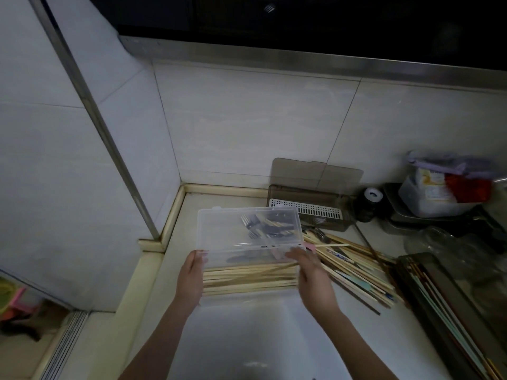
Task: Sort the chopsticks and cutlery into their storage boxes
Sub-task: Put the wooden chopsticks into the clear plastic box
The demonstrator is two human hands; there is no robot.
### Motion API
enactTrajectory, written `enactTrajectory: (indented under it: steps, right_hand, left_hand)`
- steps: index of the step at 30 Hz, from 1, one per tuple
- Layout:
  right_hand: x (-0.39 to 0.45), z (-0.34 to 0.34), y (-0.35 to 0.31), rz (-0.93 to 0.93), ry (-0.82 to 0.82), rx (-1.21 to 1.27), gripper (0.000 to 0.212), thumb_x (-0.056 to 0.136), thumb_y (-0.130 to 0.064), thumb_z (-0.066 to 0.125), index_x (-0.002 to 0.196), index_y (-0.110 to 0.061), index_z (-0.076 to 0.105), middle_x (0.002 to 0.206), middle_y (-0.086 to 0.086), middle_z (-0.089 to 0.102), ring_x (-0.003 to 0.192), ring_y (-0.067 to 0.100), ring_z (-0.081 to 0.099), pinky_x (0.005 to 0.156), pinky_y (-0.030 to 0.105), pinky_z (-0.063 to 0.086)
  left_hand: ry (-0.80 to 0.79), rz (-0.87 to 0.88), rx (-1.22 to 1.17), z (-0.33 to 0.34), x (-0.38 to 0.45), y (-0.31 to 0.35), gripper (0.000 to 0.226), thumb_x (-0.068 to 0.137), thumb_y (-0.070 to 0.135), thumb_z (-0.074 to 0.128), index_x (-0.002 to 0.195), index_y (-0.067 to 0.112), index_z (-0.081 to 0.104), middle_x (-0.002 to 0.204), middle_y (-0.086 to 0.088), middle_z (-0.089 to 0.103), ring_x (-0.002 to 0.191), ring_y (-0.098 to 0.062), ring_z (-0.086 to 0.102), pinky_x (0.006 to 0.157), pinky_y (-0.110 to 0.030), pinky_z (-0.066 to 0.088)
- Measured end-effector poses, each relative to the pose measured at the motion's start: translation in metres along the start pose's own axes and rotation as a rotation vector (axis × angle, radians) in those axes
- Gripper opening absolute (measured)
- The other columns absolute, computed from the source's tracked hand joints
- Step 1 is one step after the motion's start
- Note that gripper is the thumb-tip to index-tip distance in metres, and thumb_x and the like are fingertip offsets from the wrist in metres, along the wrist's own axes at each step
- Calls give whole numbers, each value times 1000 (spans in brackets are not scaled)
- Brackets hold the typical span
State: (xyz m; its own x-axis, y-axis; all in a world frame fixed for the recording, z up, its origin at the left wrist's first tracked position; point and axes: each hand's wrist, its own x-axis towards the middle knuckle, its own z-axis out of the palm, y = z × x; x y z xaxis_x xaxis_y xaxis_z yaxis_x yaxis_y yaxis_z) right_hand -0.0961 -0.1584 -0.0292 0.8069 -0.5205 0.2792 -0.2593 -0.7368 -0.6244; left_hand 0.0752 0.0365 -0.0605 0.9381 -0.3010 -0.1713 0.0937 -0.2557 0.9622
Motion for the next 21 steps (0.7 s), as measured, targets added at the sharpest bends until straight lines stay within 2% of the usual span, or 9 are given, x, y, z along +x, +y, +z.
enactTrajectory:
  steps: [1,3,4,6,8,9,15,19,21]
  right_hand:
    - [-4,-7,8,98,74,13,53,80,19,41,113,-17,64,115,-6,59,108,3,49,95,10,35]
    - [-14,-23,33,332,192,-51,39,88,6,47,116,-18,59,113,-3,60,102,7,52,89,23,43]
    - [-20,-29,48,437,185,-128,33,90,-2,50,117,-20,56,112,-1,60,100,11,54,88,30,48]
    - [-31,-38,73,579,12,-267,28,92,-14,53,118,-23,52,114,1,60,102,18,56,89,38,50]
    - [-41,-37,85,576,-216,-386,31,90,-23,55,121,-25,49,122,1,54,110,20,53,93,40,48]
    - [-44,-35,87,555,-267,-429,34,90,-27,56,122,-26,47,125,-1,51,113,19,51,95,39,47]
    - [-49,-28,75,604,-180,-563,26,95,-30,46,120,-26,46,126,-2,48,121,18,44,100,37,39]
    - [-55,-29,79,586,-214,-652,38,94,-22,46,131,-18,38,136,3,41,128,21,36,105,36,36]
    - [-59,-29,78,639,-137,-541,35,92,-13,45,126,-16,41,130,5,47,125,24,41,103,40,38]
  left_hand:
    - [2,0,1,0,0,1,29,103,21,35,105,8,60,108,-6,63,101,-17,58,75,-17,38]
    - [2,5,12,0,-1,2,28,103,21,35,106,9,60,107,-5,63,101,-16,57,75,-18,38]
    - [4,2,15,0,-1,2,28,103,21,36,106,8,60,107,-5,63,102,-16,56,77,-21,38]
    - [15,-12,20,0,0,1,28,102,21,37,107,7,61,108,-5,63,103,-17,56,83,-24,35]
    - [20,-14,32,1,0,1,27,102,20,38,106,7,61,106,-5,62,102,-19,56,83,-24,34]
    - [20,-12,33,1,0,2,26,102,20,38,106,8,61,105,-5,62,102,-19,56,83,-24,34]
    - [17,-8,35,1,-5,8,25,102,19,36,107,10,59,107,-4,59,100,-16,53,83,-22,33]
    - [23,-14,45,2,-4,7,26,102,18,38,109,7,60,106,-4,60,100,-15,53,80,-20,32]
    - [25,-7,48,2,-4,6,25,102,17,38,108,7,60,106,-4,60,99,-15,53,79,-21,32]
